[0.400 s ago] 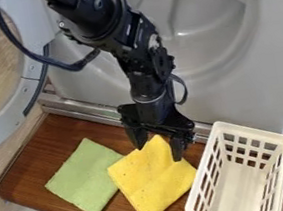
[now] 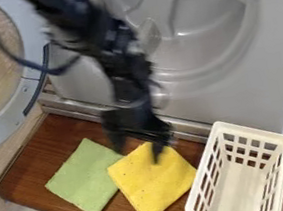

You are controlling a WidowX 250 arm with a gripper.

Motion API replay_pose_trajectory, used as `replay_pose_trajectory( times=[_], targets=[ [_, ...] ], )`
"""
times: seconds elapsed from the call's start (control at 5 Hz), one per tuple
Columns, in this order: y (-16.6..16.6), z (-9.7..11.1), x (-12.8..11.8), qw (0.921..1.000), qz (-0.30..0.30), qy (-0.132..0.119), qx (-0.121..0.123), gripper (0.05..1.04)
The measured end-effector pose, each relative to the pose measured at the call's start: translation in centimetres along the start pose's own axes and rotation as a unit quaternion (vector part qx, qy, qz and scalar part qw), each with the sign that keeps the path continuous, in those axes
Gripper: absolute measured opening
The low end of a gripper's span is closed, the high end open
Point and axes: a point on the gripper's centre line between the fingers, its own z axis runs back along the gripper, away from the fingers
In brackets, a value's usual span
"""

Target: Put the green towel in the machine

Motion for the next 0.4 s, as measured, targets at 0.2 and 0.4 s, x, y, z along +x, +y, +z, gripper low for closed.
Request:
replay_pose_trajectory(
  times=[0.2,0.4],
  targets=[
    [4.4,0.3,-1.3,0.9984,0.05,-0.011,0.022,1.001],
    [9.6,0.2,-2.3,0.9921,0.117,-0.031,0.032,1.001]
  ],
)
